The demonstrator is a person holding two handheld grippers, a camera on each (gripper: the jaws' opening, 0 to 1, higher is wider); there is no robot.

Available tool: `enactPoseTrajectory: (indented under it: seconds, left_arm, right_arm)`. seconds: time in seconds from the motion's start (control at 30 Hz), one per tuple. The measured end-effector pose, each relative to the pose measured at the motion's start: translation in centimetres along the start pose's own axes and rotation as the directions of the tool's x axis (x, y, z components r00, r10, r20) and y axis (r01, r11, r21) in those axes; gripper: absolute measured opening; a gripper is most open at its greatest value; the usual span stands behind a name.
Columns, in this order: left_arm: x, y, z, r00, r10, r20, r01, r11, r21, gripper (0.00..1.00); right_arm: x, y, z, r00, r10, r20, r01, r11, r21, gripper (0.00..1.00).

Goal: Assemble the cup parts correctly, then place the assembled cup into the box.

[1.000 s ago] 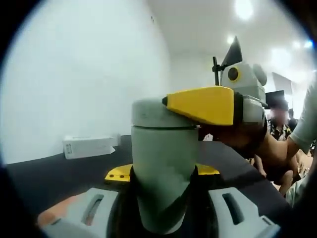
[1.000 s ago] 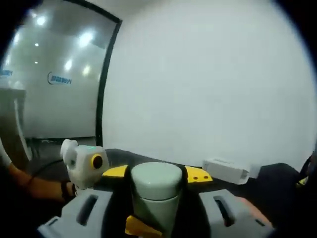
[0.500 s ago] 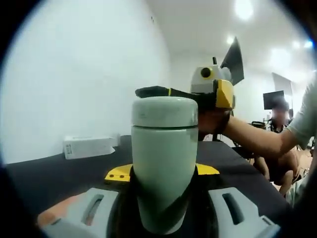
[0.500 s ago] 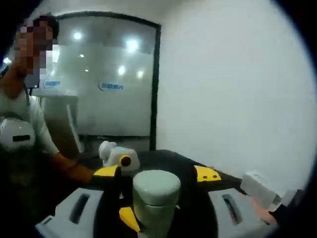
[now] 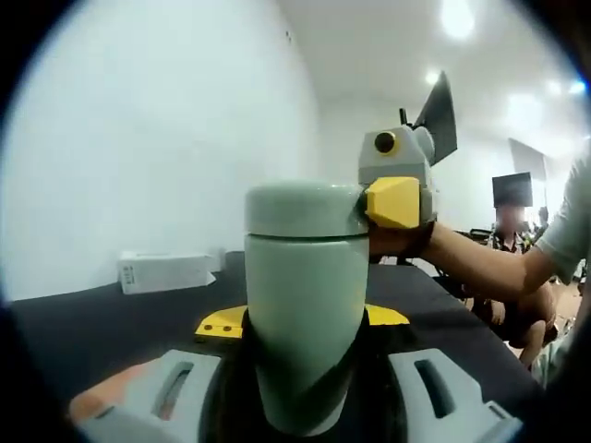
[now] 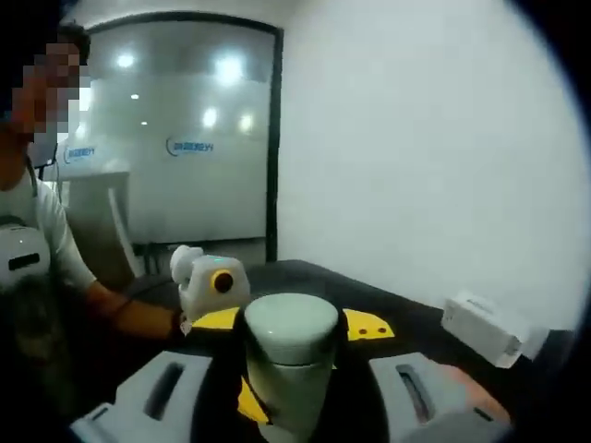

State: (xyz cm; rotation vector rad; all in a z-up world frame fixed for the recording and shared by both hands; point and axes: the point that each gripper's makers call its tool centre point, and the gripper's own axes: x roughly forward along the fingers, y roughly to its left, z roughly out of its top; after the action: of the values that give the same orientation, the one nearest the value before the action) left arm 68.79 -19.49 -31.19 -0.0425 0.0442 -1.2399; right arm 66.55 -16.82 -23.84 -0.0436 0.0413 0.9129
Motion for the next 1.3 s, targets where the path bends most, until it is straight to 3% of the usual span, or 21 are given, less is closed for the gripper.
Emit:
enactPoseTrajectory:
  seconds: [0.07,0.17,0.3,0.33,0.37,0.43,0.53,0.57,0.6,0.63,0.67,0.7,0.73,0.77,0.8,0.87,0.93,1.0,1.1,1.17,1.3]
  left_arm:
    - [-0.1,-0.2,0.0,1.0,-0.002,-0.004,0.002,1.0,0.004,0.41]
    - [-0.1,-0.2,-0.1,1.0,-0.002,-0.007,0.002,1.0,0.002,0.41]
    - [0.0,-0.4,-0.1,1.0,0.006,-0.015,-0.006,1.0,0.011,0.41]
    - [0.0,-0.4,-0.1,1.0,0.007,-0.015,-0.006,1.0,0.01,0.41]
    - [0.0,-0.5,-0.1,1.0,0.003,-0.014,-0.003,1.0,0.013,0.41]
    - [-0.1,-0.4,-0.1,1.0,0.001,-0.014,-0.001,1.0,0.015,0.41]
    - [0.1,-0.3,-0.1,1.0,0.0,-0.011,0.0,1.0,0.014,0.41]
    - [0.1,-0.3,-0.1,1.0,0.0,-0.014,0.0,1.0,0.018,0.41]
    - [0.1,-0.3,-0.1,1.0,0.0,-0.016,0.001,1.0,0.021,0.41]
    - [0.1,-0.3,-0.1,1.0,-0.001,-0.017,0.001,1.0,0.022,0.41]
    - [0.1,-0.3,-0.1,1.0,-0.001,-0.015,0.002,1.0,0.021,0.41]
    - [0.0,-0.2,-0.1,1.0,-0.002,-0.014,0.002,1.0,0.018,0.41]
    - [0.0,-0.1,-0.1,1.0,-0.003,-0.013,0.003,1.0,0.017,0.41]
    - [0.0,-0.1,-0.1,1.0,-0.004,-0.012,0.004,1.0,0.016,0.41]
    - [0.0,-0.1,-0.1,1.0,-0.005,-0.012,0.005,1.0,0.016,0.41]
    - [0.1,-0.2,-0.1,1.0,-0.006,-0.013,0.006,1.0,0.02,0.41]
    - [0.1,-0.2,-0.1,1.0,-0.006,-0.013,0.006,1.0,0.021,0.41]
    - [0.0,-0.2,-0.1,1.0,-0.007,-0.011,0.007,1.0,0.02,0.41]
    - [0.1,0.0,0.0,1.0,0.0,-0.01,0.0,1.0,0.021,0.41]
    - [-0.2,-0.1,0.0,1.0,-0.008,-0.011,0.008,1.0,0.015,0.41]
    - [-0.1,-0.1,0.0,1.0,-0.008,-0.014,0.008,1.0,0.012,0.41]
  right_arm:
    - [0.0,0.0,0.0,0.996,-0.089,-0.004,0.089,0.996,-0.017,0.38]
    - [-0.2,-0.3,0.0,0.97,-0.243,0.005,0.243,0.97,-0.022,0.38]
    - [-0.7,-1.3,-0.1,0.893,-0.45,0.019,0.449,0.893,0.026,0.38]
    - [-0.7,-1.4,0.0,0.879,-0.476,0.028,0.475,0.88,0.008,0.38]
    - [-0.6,-1.2,-0.1,0.878,-0.478,0.027,0.479,0.878,-0.009,0.38]
    - [-0.3,-1.2,-0.2,0.897,-0.442,0.022,0.443,0.895,-0.061,0.4]
    - [0.0,-0.9,0.5,0.955,-0.294,0.044,0.294,0.956,0.0,0.52]
    - [-0.3,-1.6,0.6,0.961,-0.274,0.038,0.274,0.962,0.002,0.52]
    - [-0.4,-1.4,1.0,0.981,-0.19,0.044,0.192,0.98,-0.05,0.5]
    - [-0.5,-1.3,2.1,0.988,-0.121,0.099,0.13,0.988,-0.086,0.51]
    - [-0.6,-1.2,2.4,0.993,-0.044,0.108,0.057,0.991,-0.12,0.51]
    - [-0.8,0.2,1.9,0.992,0.097,0.079,-0.087,0.989,-0.119,0.51]
    - [-0.6,-0.2,2.3,0.985,0.141,0.102,-0.137,0.989,-0.051,0.57]
    - [-0.7,0.4,2.4,0.97,0.215,0.113,-0.211,0.976,-0.047,0.57]
    - [-0.6,0.1,2.2,0.968,0.232,0.096,-0.233,0.972,0.001,0.53]
    - [0.2,-1.2,2.4,0.977,0.175,0.12,-0.175,0.984,-0.011,0.49]
    - [0.6,-1.2,0.8,0.981,0.19,0.036,-0.19,0.982,0.0,0.49]
    - [0.8,0.2,0.7,0.964,0.261,0.048,-0.263,0.964,0.035,0.49]
    - [1.2,1.2,0.3,0.967,0.255,0.025,-0.256,0.967,0.015,0.41]
    - [1.2,1.1,0.4,0.974,0.226,0.016,-0.226,0.974,-0.007,0.4]
    - [1.2,0.5,0.4,0.995,0.095,-0.017,-0.095,0.996,-0.003,0.4]
